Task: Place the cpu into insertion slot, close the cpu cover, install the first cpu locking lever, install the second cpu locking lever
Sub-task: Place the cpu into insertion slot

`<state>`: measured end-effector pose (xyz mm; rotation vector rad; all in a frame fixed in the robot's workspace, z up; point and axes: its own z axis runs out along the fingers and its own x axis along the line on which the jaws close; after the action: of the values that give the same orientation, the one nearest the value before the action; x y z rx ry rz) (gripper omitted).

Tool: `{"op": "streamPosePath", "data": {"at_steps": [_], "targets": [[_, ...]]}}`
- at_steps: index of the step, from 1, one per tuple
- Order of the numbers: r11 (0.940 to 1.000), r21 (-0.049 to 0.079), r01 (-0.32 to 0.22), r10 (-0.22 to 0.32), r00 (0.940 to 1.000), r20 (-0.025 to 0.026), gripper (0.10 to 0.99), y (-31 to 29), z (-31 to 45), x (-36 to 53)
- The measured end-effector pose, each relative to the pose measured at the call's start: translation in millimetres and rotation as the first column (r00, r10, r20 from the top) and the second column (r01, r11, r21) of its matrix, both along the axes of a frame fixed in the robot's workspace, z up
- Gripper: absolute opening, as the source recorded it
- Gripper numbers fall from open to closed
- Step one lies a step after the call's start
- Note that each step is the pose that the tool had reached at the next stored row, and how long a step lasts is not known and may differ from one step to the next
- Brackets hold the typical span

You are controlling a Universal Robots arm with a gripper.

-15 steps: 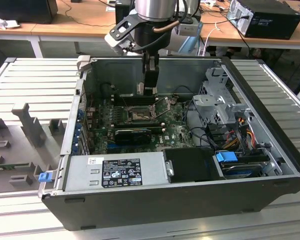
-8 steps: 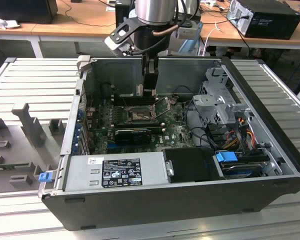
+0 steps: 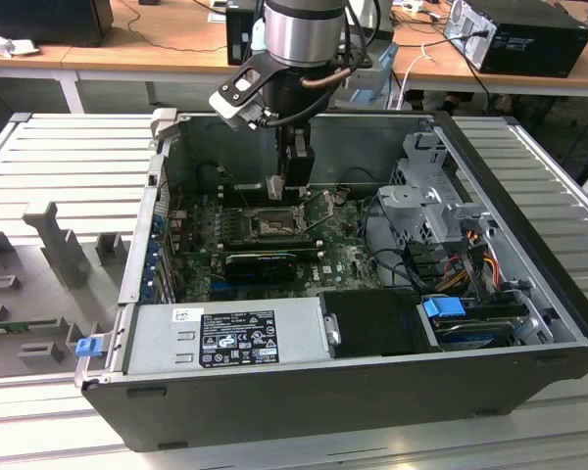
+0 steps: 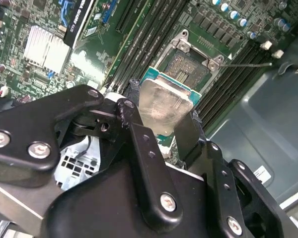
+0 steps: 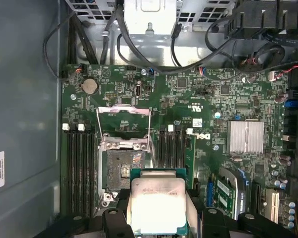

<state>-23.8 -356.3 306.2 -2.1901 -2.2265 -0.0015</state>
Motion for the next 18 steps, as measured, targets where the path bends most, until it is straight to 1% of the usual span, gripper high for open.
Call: {"op": "streamPosePath", "data": {"at_steps": [2, 3, 5, 8, 9, 10, 11, 12, 13, 15, 18], "targets": [[1.0000, 0.000, -0.001, 0.001, 1.0000, 0.0023, 0.529, 0.0, -1.7, -0.1], [1.0000, 0.000, -0.003, 0.003, 1.0000, 0.0037, 0.529, 0.0, -4.1, 0.0], [0.9999, 0.000, -0.011, 0.011, 0.9999, 0.0051, 0.529, 0.0, -11.7, -0.1], [0.9998, 0.000, -0.020, 0.020, 0.9998, 0.0061, 0.529, 0.2, -19.4, -0.1], [0.9998, 0.000, -0.020, 0.020, 0.9998, 0.0062, 0.529, 0.8, -23.0, -0.1], [0.9998, -0.001, -0.020, 0.020, 0.9997, 0.0097, 0.529, 1.3, -24.2, -0.1], [0.9998, 0.000, -0.020, 0.020, 0.9995, 0.0221, 0.529, 1.4, -24.5, -0.1], [0.9998, -0.001, -0.019, 0.019, 0.9994, 0.0298, 0.529, 2.3, -25.1, -0.1], [0.9999, 0.000, -0.015, 0.015, 0.9994, 0.0316, 0.529, 2.6, -25.8, -0.1], [1.0000, -0.001, 0.010, -0.010, 0.9995, 0.0315, 0.529, 3.2, -28.8, -0.1], [0.9999, 0.000, 0.015, -0.015, 0.9994, 0.0315, 0.529, 10.4, -38.6, -0.1]]}}
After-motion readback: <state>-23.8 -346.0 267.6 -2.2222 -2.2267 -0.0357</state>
